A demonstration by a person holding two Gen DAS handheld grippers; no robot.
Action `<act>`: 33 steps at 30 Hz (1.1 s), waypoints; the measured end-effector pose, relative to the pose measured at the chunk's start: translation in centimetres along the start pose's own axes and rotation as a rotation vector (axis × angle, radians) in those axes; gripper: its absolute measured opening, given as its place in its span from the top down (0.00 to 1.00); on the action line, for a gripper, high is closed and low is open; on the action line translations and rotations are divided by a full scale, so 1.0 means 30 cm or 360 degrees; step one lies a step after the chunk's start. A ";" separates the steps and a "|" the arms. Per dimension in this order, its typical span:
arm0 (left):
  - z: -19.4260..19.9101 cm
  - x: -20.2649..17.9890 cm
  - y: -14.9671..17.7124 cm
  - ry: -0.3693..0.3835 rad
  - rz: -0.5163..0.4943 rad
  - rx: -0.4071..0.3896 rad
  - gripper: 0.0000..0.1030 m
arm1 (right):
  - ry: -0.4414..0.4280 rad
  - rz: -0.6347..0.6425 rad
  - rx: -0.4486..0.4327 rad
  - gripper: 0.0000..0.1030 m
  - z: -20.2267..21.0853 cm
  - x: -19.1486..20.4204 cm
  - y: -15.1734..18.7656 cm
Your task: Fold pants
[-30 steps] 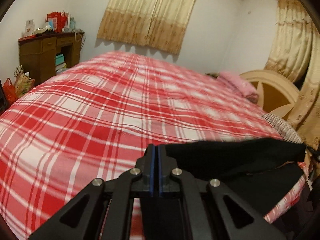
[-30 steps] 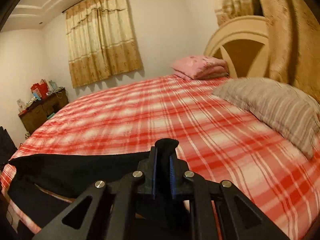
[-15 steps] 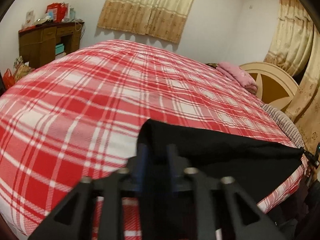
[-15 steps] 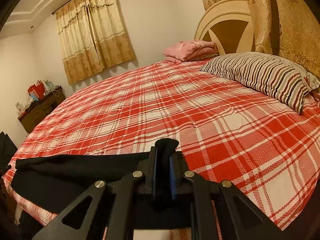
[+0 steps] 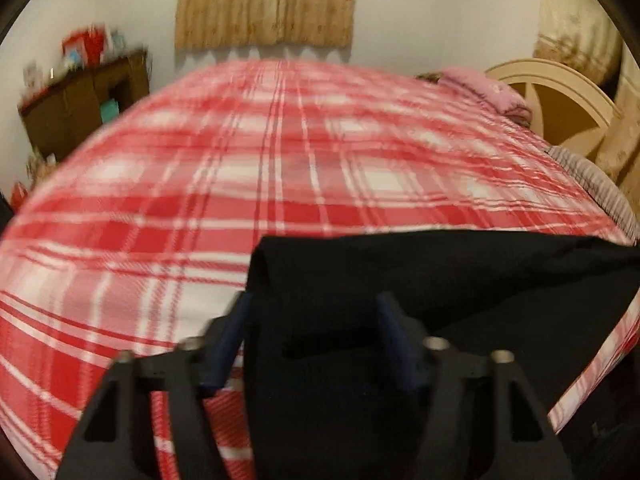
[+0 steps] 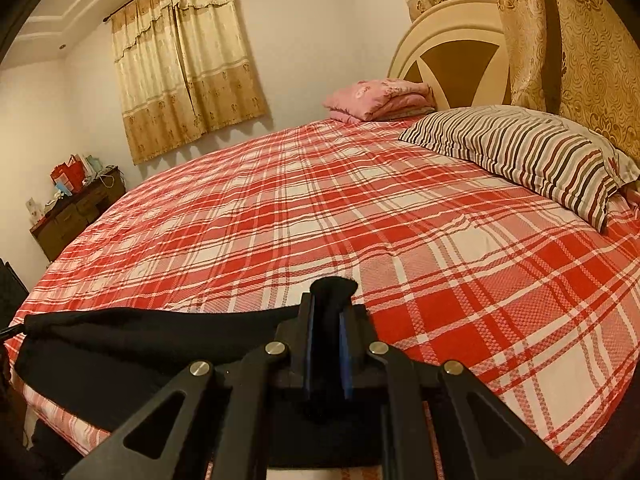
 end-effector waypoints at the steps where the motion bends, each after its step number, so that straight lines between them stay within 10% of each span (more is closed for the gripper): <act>1: -0.026 0.005 -0.001 0.0036 0.0024 0.0057 0.78 | 0.0003 0.0001 0.0000 0.90 0.000 -0.001 0.000; 5: 0.031 -0.025 -0.012 -0.0019 -0.0051 0.0008 0.92 | 0.0024 0.0031 0.0012 0.90 -0.015 0.010 -0.028; 21: 0.180 0.092 -0.171 0.0483 0.0334 -0.0056 0.93 | 0.0015 0.0302 -0.0301 0.90 0.004 0.335 -0.619; 27: 0.233 0.137 -0.038 0.0609 0.0380 -0.0117 0.93 | -0.0044 0.0355 -0.0451 0.90 0.154 0.268 -0.432; 33: 0.160 0.145 0.120 0.0666 0.0423 0.0025 0.93 | 0.0097 0.0287 -0.0050 0.90 0.010 0.075 -0.110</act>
Point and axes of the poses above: each gripper's, at about its wrist camera, not at the fingertips, and z roughly against the way its jaws point, x to its left, y to its underside, the point moved 5 cm from there along -z, roughly the way its jaws point, and after that the axes turned 9 degrees about x, right-handed, at the moved point
